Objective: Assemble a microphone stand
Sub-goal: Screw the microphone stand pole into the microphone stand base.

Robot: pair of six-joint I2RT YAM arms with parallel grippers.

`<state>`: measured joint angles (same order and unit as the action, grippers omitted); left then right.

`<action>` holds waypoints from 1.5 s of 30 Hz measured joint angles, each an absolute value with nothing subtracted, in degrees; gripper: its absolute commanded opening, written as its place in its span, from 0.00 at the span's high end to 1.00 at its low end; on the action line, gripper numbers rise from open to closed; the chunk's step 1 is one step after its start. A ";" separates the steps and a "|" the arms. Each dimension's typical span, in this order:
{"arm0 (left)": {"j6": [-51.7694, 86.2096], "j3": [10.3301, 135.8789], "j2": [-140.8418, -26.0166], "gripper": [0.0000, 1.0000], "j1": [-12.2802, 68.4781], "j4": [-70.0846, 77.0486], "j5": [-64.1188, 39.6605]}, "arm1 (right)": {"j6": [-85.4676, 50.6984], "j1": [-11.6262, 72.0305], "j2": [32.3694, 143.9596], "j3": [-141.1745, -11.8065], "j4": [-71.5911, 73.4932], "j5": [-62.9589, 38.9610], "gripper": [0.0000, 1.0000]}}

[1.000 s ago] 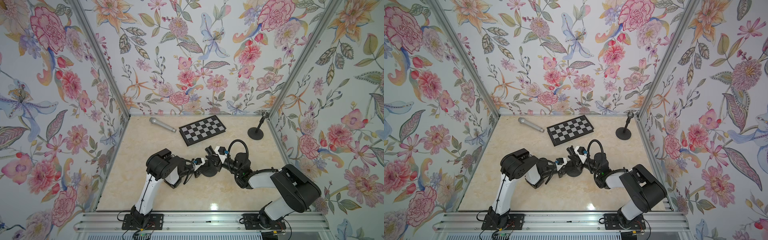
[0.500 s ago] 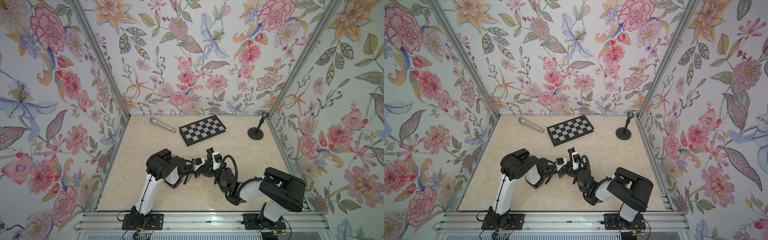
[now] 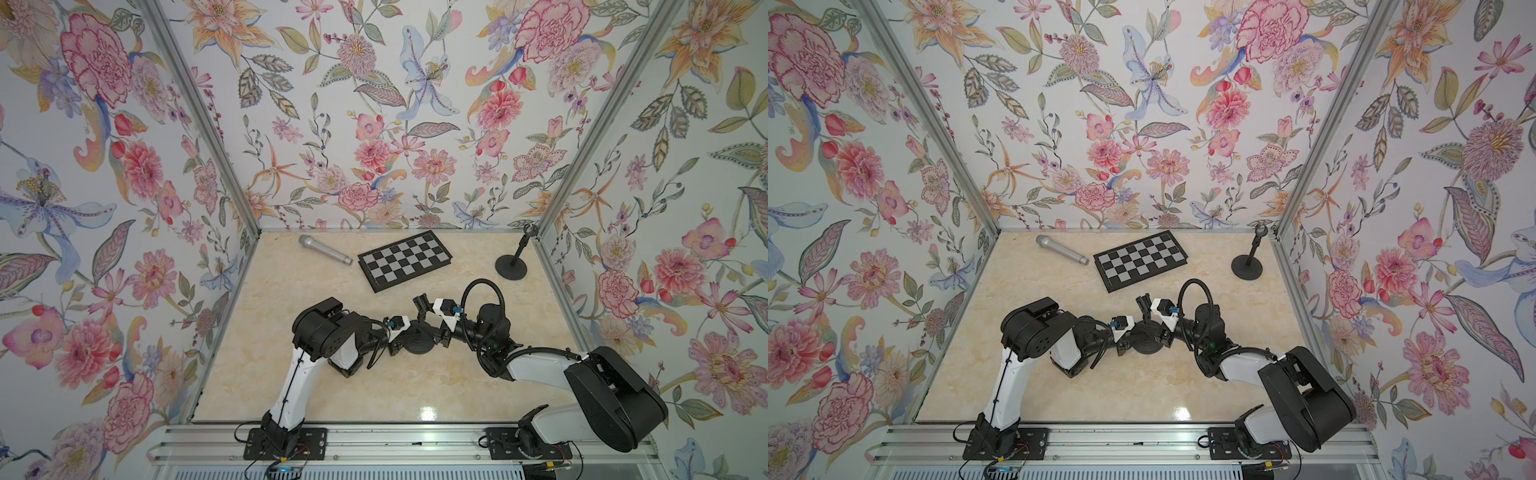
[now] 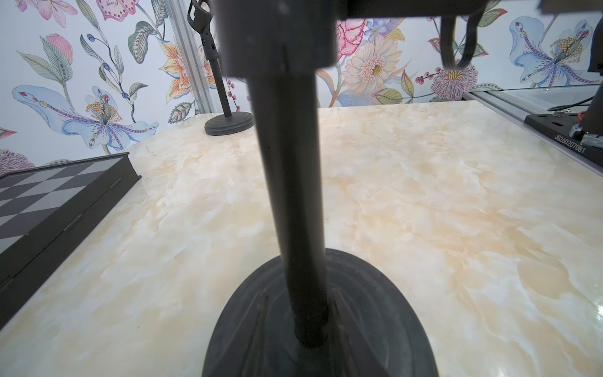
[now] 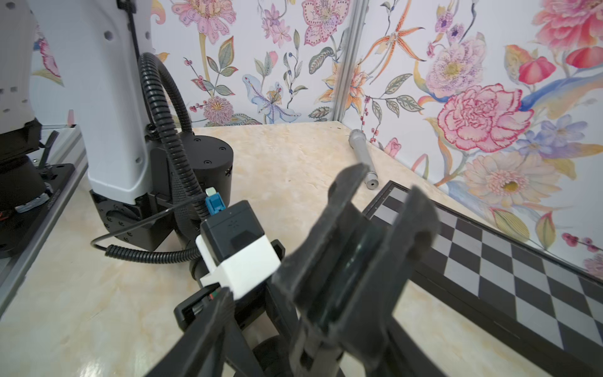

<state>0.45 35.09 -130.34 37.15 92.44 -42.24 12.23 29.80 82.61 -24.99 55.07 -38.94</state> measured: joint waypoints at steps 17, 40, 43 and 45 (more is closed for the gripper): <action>0.49 35.31 -130.47 0.67 37.15 92.44 -42.19 | 9.45 24.60 95.92 -36.27 51.94 -58.11 1.00; 0.60 35.42 -130.54 0.67 37.15 92.44 -42.41 | -0.23 56.58 98.72 -21.69 84.71 31.03 0.73; 0.67 35.42 -130.54 0.67 37.15 92.44 -42.39 | -0.16 53.39 94.63 -19.29 80.49 21.78 0.45; 0.69 35.42 -130.54 0.67 37.15 92.44 -42.37 | 0.34 50.39 90.76 -18.55 74.70 13.98 0.40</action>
<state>0.69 35.42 -130.54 37.15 92.44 -42.37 0.34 50.39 90.76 -18.55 74.70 13.98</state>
